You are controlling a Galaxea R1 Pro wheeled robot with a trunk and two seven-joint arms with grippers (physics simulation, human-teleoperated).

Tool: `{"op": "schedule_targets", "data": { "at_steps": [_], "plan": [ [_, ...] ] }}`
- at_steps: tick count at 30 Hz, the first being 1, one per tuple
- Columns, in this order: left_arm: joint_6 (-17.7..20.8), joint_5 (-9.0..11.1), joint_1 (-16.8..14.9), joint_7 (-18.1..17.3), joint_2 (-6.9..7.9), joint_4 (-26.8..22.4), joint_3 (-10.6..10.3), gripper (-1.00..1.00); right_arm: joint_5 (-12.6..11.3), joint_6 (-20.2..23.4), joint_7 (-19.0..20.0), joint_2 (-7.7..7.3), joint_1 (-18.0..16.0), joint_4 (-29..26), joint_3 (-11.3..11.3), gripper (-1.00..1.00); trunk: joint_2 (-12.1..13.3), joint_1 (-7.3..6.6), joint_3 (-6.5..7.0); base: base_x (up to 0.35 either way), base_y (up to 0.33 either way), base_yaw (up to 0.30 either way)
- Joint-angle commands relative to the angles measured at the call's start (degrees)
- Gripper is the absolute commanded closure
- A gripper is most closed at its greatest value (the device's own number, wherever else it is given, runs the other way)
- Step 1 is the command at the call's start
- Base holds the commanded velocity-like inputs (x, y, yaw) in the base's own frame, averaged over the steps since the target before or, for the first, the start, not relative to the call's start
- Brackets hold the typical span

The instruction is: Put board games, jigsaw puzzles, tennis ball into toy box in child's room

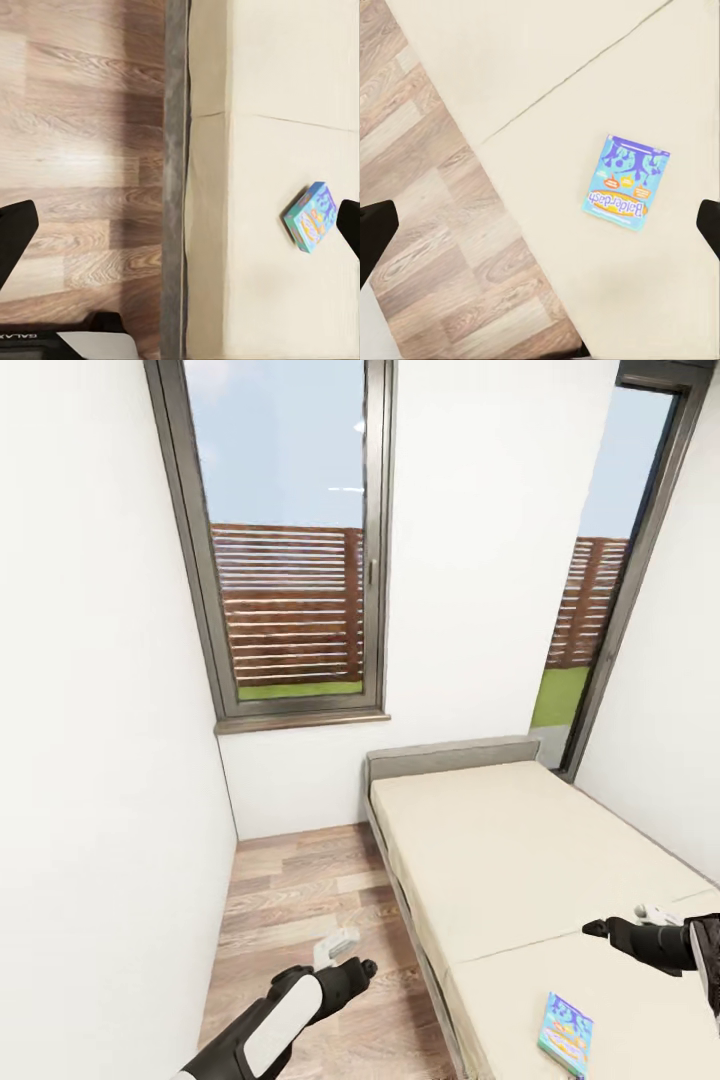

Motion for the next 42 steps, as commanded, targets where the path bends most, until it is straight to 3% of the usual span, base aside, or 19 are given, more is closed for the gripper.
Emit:
{"op": "schedule_targets", "data": {
  "at_steps": [1, 10, 15, 19, 22, 23, 28, 29, 34, 36, 42],
  "plan": [
    [-0.03, 0.38, 0.01, -0.14, 0.16, -0.09, -0.14, -1.0, 0.55, -0.51, -0.17, 0.1, -0.43, 0.8, -0.11, -1.0, -0.1, 0.03, -0.09, 0.008, 0.031, -0.294],
    [0.13, 0.38, 0.11, -0.63, 0.13, -0.12, -0.76, -1.0, 0.49, -1.19, -0.56, 0.2, -0.73, 1.34, 0.05, -1.0, -0.1, 0.03, -0.09, 0.062, 0.11, -0.29],
    [0.23, 0.4, 0.11, -0.64, 0.09, -0.16, -0.83, -1.0, 0.54, -1.55, -0.6, 0.16, -0.66, 1.3, 0.07, -1.0, -0.1, 0.03, -0.09, 0.012, 0.013, -0.083],
    [0.46, 0.46, 0.07, -0.77, 0.12, -0.13, -0.73, -1.0, 0.57, -5.28, -0.57, 0.2, -0.54, 1.34, 0.05, -1.0, -0.1, 0.03, -0.09, 0.23, 0.002, -0.012],
    [0.67, 0.85, 0.03, -0.8, 0.28, -0.11, -0.23, -1.0, 0.65, -5.34, -0.74, 0.21, -0.49, 1.46, 0.06, -1.0, -0.1, 0.03, -0.09, 0.155, 0.0, -0.003],
    [2.36, 0.68, -0.28, -0.33, 1.01, -0.08, 2.0, -1.0, 0.8, -3.92, -0.94, 0.15, -0.54, 2.03, -0.04, -1.0, -0.1, 0.03, -0.09, 0.04, 0.0, -0.001],
    [5.91, 0.88, -0.25, 0.71, 2.96, -0.04, 3.86, -1.0, 0.78, -0.33, -1.03, 0.06, -0.66, 3.19, -0.09, -1.0, -0.1, 0.03, -0.09, 0.02, 0.0, 0.0],
    [7.81, 1.99, -0.05, 1.11, 4.6, 1.33, 13.27, -1.0, 0.83, 1.44, -1.34, -0.4, -0.79, 4.25, -0.21, -1.0, -0.5, 0.25, -0.27, 0.0, 0.0, 0.0],
    [7.83, 2.16, -0.06, 0.97, 4.86, 3.53, 14.25, -1.0, 0.79, 1.59, -3.39, -0.57, -1.55, 9.61, -0.2, -1.0, -2.51, 1.35, -1.16, 0.0, 0.0, 0.0],
    [7.78, 2.25, -0.06, 0.89, 5.17, 4.39, 15.21, -1.0, 0.68, 1.46, -8.02, -0.46, -2.85, 14.72, -0.19, -1.0, -3.31, 1.79, -1.52, 0.0, 0.0, 0.0],
    [7.91, 2.27, -0.06, -1.31, 5.32, 6.31, 17.87, -1.0, 0.39, 1.21, -11.74, -0.53, -3.72, 17.75, -0.19, -1.0, -5.71, 3.11, -2.6, 0.0, 0.0, 0.0]
  ]
}}
